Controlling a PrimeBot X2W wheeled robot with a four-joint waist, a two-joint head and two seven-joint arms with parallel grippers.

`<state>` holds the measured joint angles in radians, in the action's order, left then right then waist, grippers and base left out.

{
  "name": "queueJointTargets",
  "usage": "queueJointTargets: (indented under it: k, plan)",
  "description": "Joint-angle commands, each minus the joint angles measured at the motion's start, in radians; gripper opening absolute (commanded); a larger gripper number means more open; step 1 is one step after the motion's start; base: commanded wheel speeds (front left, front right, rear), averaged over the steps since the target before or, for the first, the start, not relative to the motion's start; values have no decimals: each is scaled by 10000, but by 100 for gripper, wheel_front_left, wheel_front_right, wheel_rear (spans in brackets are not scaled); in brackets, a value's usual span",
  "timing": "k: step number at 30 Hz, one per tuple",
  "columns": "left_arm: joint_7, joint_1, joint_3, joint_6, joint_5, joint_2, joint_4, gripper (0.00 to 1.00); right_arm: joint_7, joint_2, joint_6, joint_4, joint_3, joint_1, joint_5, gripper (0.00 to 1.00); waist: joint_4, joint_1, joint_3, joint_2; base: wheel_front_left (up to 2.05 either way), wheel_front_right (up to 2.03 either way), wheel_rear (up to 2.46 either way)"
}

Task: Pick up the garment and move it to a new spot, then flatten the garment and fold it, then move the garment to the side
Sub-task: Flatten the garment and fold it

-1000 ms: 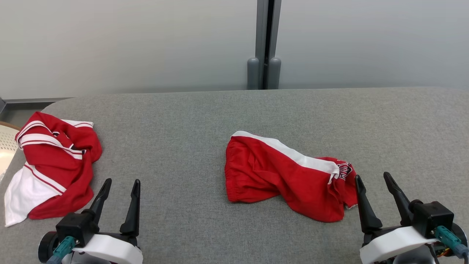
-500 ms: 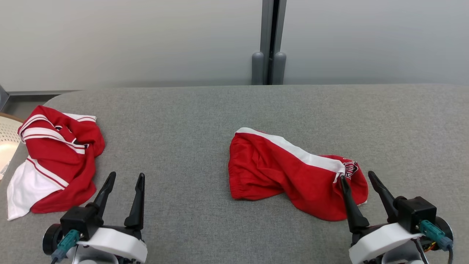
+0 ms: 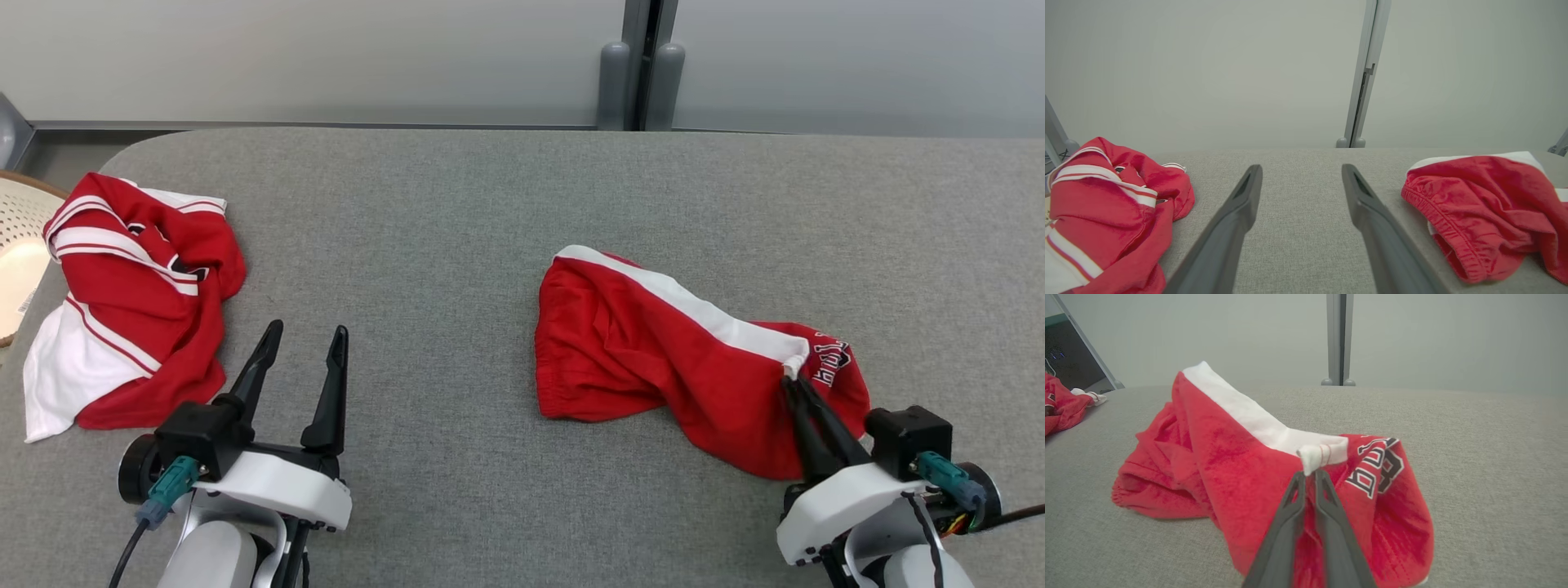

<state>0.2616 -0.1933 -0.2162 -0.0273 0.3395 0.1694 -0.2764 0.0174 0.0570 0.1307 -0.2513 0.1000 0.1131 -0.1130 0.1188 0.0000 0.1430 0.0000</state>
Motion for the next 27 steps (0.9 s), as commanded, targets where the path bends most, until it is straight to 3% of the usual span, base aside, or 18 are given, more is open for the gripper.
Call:
queueJointTargets:
  k: [1,7,13,21,22,27]
  plan:
    - [37,-161,48,-60,-87,-1,-29,100,-131,42,-3,-19,-133,106,-59,0,9,0,44,0,0,0,0]
    - [40,-111,306,-113,-233,-58,154,100,-452,12,-1,670,-861,-108,-124,0,-170,0,105,0,0,0,0]
    - [31,-219,472,-194,-396,-103,297,100,-56,275,-1,1007,-2112,-181,31,0,-398,0,298,0,0,0,0]
    - [32,-446,549,-347,-561,-308,295,100,-17,535,-1,-770,-2872,195,-150,0,-441,0,598,0,0,0,0]
    - [32,-440,580,-380,-596,-355,277,100,-183,542,-4,-1200,-2893,317,-231,100,-441,0,639,0,0,0,0]
    - [33,-334,733,-407,-673,-398,283,100,-1056,570,-3,-1044,-2730,661,-469,100,-485,0,624,0,0,0,0]
